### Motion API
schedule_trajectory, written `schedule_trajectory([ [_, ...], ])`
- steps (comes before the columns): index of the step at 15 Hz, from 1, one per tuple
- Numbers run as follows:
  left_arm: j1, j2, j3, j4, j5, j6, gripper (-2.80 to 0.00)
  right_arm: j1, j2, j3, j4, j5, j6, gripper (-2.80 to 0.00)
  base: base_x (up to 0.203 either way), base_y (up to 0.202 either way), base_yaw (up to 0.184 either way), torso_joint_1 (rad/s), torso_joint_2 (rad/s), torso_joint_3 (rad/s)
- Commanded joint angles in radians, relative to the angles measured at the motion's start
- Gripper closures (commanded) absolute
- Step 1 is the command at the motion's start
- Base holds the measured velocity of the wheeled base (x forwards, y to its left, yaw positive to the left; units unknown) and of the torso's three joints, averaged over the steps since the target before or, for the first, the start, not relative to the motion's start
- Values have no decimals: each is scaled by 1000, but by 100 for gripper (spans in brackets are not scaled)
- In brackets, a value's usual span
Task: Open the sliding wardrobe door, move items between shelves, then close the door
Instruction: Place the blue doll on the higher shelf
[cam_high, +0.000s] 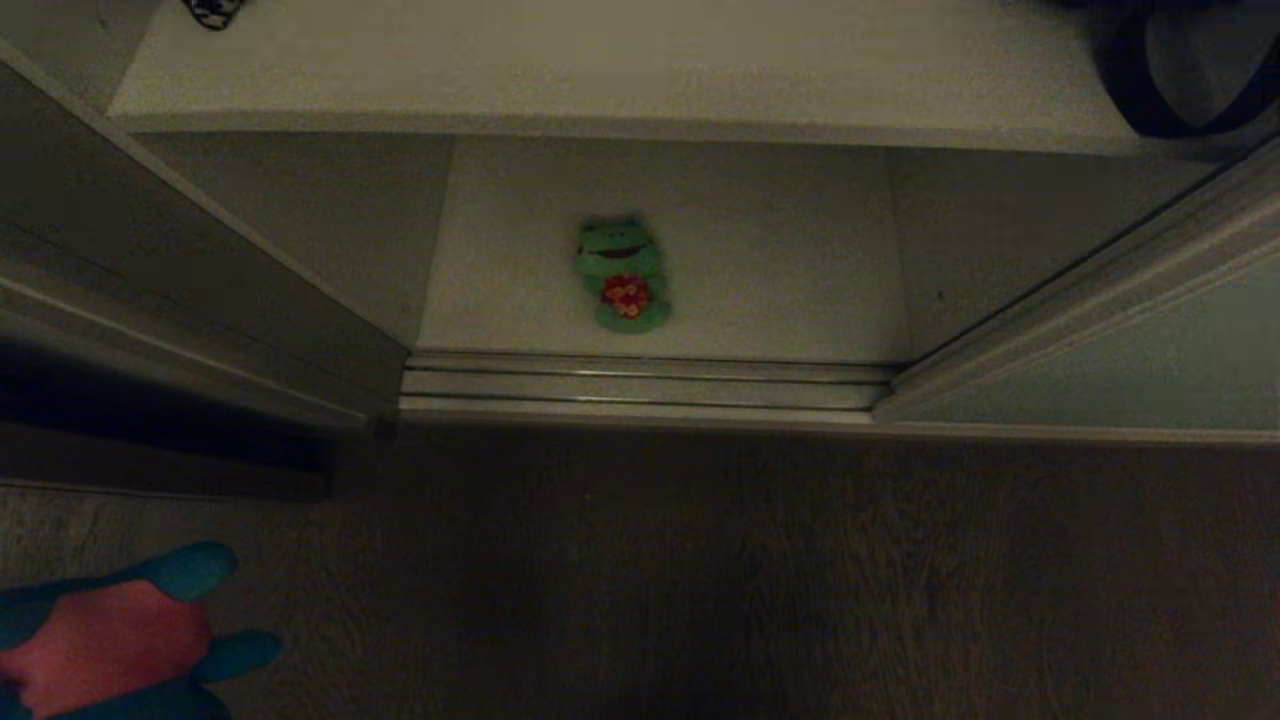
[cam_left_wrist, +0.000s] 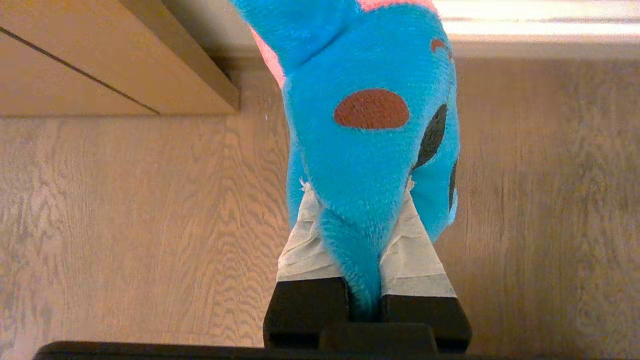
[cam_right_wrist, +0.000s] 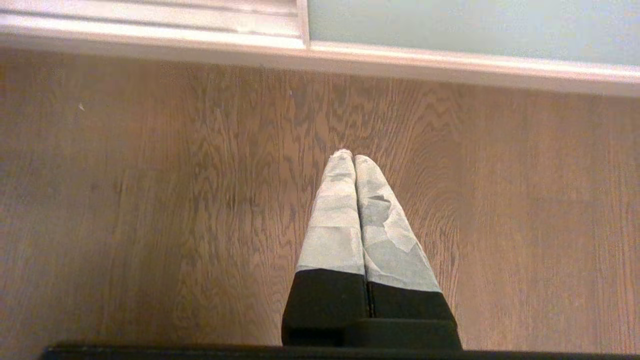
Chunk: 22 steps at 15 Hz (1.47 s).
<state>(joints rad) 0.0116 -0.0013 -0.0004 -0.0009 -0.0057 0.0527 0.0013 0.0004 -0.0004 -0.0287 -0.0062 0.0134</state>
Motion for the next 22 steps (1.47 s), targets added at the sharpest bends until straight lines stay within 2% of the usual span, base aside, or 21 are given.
schedule_trajectory([
  [1,1,4,-1,-1,0,1,0,0,-3,-1,0,0,0,0,0,0,0,2,2,198],
  [22,1,4,0,-1,-2,-7,0,0,-3,0,0,0,0,0,0,0,0,2,2,200],
])
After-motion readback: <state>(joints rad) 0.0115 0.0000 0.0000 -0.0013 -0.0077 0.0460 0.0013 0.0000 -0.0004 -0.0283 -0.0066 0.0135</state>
